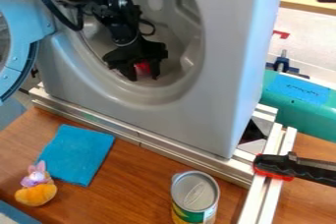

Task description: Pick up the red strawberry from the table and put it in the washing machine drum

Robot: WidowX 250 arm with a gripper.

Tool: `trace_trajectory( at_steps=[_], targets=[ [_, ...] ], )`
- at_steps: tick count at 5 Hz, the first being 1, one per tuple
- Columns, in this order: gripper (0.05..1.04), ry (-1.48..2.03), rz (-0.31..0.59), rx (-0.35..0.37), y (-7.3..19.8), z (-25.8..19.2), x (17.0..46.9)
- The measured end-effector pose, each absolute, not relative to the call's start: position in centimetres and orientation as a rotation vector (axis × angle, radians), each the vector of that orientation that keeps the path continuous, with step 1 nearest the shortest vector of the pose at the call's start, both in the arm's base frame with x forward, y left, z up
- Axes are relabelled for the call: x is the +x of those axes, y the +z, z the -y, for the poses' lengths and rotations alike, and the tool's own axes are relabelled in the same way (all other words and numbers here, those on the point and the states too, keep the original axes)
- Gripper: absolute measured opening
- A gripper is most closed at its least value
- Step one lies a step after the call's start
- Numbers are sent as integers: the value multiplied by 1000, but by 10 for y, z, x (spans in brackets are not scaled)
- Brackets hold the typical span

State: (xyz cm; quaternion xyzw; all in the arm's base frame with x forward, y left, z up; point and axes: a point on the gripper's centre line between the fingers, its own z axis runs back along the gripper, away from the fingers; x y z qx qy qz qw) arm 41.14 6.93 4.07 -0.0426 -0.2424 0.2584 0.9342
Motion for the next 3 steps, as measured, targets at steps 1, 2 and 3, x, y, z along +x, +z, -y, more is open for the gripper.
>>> trace_trajectory(
  at_steps=[1,2,3],
  targets=[
    [961,527,473,-64,43,-71,409],
    [966,540,446,-48,44,-72,400],
    [991,556,376,82,56,-85,366]
  ],
)
